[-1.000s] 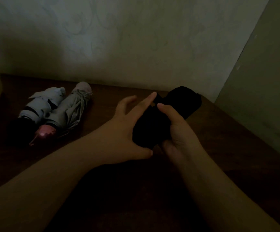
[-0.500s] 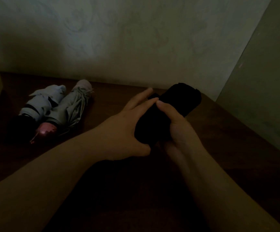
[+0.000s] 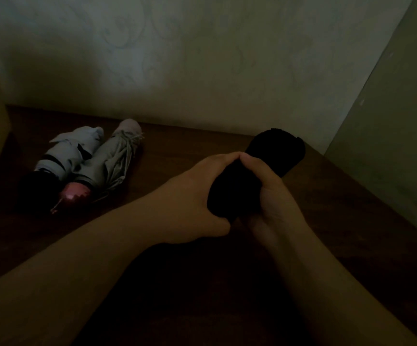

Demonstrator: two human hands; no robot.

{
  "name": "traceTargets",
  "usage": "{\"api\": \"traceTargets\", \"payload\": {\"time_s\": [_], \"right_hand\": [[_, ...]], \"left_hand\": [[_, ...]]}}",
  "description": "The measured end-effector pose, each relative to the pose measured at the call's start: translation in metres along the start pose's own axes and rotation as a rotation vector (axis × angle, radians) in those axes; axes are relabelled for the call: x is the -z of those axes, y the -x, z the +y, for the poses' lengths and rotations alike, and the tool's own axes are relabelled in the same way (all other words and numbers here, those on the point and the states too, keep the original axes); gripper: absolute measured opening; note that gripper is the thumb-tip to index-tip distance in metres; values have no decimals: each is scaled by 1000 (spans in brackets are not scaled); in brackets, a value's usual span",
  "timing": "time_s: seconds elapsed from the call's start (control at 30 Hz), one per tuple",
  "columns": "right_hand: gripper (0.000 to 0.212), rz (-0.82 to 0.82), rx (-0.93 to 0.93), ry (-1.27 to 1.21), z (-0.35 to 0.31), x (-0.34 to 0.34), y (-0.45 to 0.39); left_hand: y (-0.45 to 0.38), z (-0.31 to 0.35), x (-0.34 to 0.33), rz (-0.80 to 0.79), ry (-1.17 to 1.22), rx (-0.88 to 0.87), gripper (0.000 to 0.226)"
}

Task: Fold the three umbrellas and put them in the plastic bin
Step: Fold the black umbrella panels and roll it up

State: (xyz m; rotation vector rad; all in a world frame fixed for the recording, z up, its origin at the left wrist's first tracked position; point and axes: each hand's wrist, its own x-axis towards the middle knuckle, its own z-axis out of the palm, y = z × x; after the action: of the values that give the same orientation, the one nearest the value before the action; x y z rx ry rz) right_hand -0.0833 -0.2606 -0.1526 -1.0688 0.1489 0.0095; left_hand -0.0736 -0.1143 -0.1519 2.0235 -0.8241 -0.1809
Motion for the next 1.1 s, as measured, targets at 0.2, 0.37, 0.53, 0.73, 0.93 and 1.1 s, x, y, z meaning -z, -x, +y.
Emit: {"api": "traceTargets", "payload": {"time_s": [0.2, 0.37, 0.53, 0.73, 0.93, 1.1], "right_hand": [[81, 250, 235, 401, -9, -2, 0], [59, 235, 911, 1299, -17, 20, -6], [32, -180, 562, 1644, -21, 32, -23], [13, -254, 425, 1406, -26, 38, -19], [6, -257, 324, 1303, -23, 38, -22], [20, -294, 451, 1342, -22, 34, -22]], "left_hand": [[4, -4, 4, 61, -164, -18, 100], [12, -4, 14, -36, -603, 13, 101], [13, -10, 16, -142, -880, -19, 103], [10, -22, 18, -106, -672, 19, 96], [7, -13, 28, -39, -426, 308, 66], [8, -6, 26, -158, -481, 494, 47]]}}
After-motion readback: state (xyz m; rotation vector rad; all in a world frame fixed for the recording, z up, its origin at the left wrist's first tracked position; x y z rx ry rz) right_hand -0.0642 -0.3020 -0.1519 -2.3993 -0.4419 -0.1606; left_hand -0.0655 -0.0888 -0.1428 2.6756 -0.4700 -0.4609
